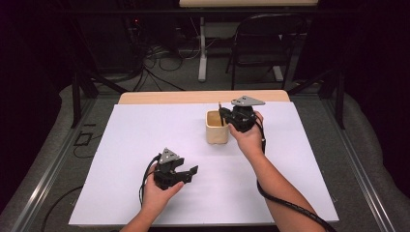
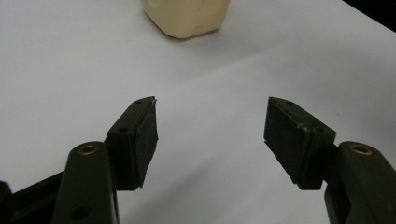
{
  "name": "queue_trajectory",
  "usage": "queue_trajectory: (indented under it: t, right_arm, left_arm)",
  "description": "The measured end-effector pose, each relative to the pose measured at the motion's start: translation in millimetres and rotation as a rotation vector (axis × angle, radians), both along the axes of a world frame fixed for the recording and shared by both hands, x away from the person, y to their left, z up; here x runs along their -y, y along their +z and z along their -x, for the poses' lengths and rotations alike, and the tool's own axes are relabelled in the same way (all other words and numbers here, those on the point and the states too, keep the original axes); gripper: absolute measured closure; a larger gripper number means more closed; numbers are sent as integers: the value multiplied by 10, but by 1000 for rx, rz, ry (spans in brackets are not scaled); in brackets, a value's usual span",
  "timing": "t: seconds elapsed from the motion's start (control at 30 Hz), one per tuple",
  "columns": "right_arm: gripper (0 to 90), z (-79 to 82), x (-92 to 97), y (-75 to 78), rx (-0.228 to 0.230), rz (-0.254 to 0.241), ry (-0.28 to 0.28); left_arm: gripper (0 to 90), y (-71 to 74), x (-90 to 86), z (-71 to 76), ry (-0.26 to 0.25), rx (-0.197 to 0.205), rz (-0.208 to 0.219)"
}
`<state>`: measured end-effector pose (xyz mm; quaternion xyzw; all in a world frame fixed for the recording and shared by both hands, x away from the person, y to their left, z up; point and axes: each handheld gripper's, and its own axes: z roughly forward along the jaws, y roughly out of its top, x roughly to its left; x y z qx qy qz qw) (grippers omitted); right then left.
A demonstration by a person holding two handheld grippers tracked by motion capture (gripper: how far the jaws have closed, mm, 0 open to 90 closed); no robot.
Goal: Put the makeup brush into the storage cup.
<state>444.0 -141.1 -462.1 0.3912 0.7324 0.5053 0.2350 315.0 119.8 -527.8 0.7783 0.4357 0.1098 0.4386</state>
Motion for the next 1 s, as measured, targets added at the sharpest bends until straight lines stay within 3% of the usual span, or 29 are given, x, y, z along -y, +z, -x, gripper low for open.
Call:
queue_trajectory:
  t: [1.0]
  right_arm:
    - [838, -16, -21, -96, -19, 18, 2]
  left_arm:
    - [350, 2, -11, 0, 7, 1, 0]
